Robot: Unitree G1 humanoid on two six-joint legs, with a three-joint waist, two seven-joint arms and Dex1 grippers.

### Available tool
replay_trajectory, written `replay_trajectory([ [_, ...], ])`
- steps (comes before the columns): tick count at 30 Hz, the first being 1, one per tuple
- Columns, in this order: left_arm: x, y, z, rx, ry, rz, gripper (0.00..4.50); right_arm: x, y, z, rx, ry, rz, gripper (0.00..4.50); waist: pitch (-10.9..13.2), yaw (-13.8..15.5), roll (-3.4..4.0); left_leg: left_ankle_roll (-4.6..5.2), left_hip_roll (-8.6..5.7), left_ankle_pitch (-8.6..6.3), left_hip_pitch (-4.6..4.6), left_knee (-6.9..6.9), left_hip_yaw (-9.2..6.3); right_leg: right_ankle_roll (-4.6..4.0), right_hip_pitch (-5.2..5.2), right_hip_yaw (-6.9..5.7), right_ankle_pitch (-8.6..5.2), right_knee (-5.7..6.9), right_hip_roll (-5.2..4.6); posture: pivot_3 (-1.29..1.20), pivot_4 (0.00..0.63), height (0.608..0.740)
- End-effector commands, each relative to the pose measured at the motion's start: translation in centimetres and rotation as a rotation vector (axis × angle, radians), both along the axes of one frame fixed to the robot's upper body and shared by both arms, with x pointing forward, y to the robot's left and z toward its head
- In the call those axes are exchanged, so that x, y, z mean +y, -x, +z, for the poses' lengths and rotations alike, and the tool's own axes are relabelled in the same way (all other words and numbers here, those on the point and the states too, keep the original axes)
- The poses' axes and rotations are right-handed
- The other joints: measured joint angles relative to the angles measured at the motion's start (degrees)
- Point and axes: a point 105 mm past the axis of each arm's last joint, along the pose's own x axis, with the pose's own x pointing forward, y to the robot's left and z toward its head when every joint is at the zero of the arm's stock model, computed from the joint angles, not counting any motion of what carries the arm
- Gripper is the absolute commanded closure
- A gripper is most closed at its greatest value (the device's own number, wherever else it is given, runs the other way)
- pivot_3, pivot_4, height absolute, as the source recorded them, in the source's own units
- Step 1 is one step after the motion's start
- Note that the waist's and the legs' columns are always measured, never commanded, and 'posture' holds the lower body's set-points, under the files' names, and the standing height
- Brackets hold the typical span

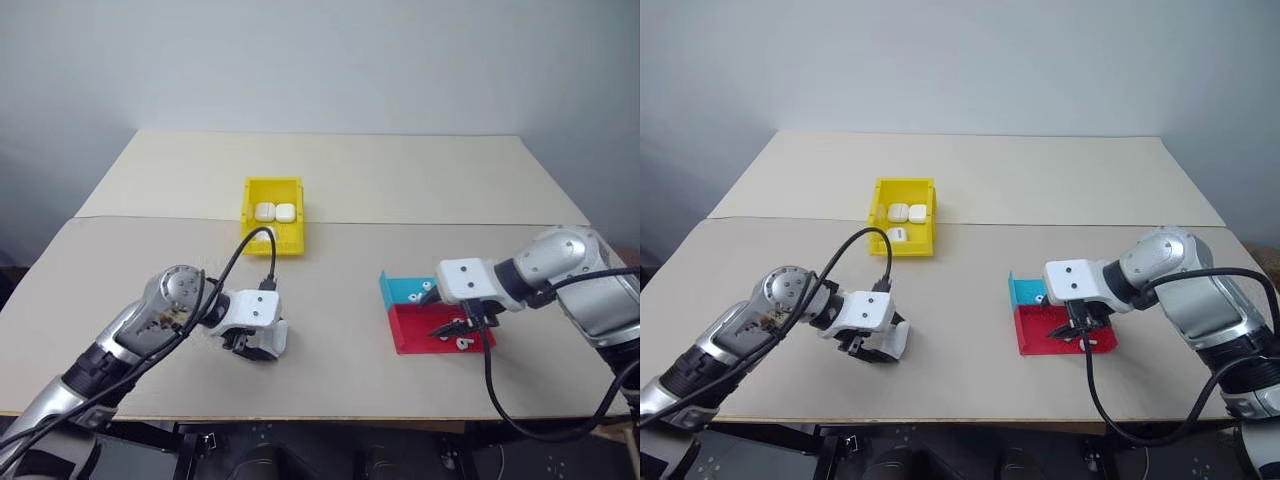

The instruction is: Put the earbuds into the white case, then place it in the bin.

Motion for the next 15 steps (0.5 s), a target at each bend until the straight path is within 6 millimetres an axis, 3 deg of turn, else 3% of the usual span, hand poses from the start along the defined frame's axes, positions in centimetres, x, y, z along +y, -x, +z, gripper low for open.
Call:
replay_trajectory([
  [1,0.06,-0.98,-0.96,-0.019,-0.035,0.054,1.68,0.27,0.15,1.62,-0.054,-0.058,0.008,1.59,-0.03,0.05,0.05,0.0,0.0,0.0,0.01,0.0,-0.01,0.0,0.01,0.0,0.0,0.01,0.0,0.0,0.15,0.74],
  [5,0.11,-0.53,-1.54,0.002,-0.061,0.05,1.68,0.42,0.48,1.99,-0.053,-0.081,0.006,1.59,-0.16,0.2,0.28,0.01,0.0,0.0,0.03,0.02,-0.01,0.0,0.05,0.0,0.0,0.0,-0.01,0.0,0.15,0.74],
  [10,0.28,-0.78,-1.47,-0.001,-0.079,0.069,0.03,0.63,0.73,2.06,-0.057,-0.089,0.01,1.61,-0.24,-0.03,0.41,0.01,0.0,-0.01,0.06,0.02,-0.02,0.01,0.05,0.01,0.0,0.04,0.01,0.0,0.15,0.74],
  [15,0.48,-0.93,-1.22,-0.008,-0.095,0.07,0.03,0.84,0.75,2.22,-0.065,-0.109,0.004,1.61,-0.25,-0.12,0.41,0.02,0.0,-0.02,0.06,0.02,0.0,0.01,0.04,0.03,0.0,0.02,0.01,0.0,0.15,0.74],
])
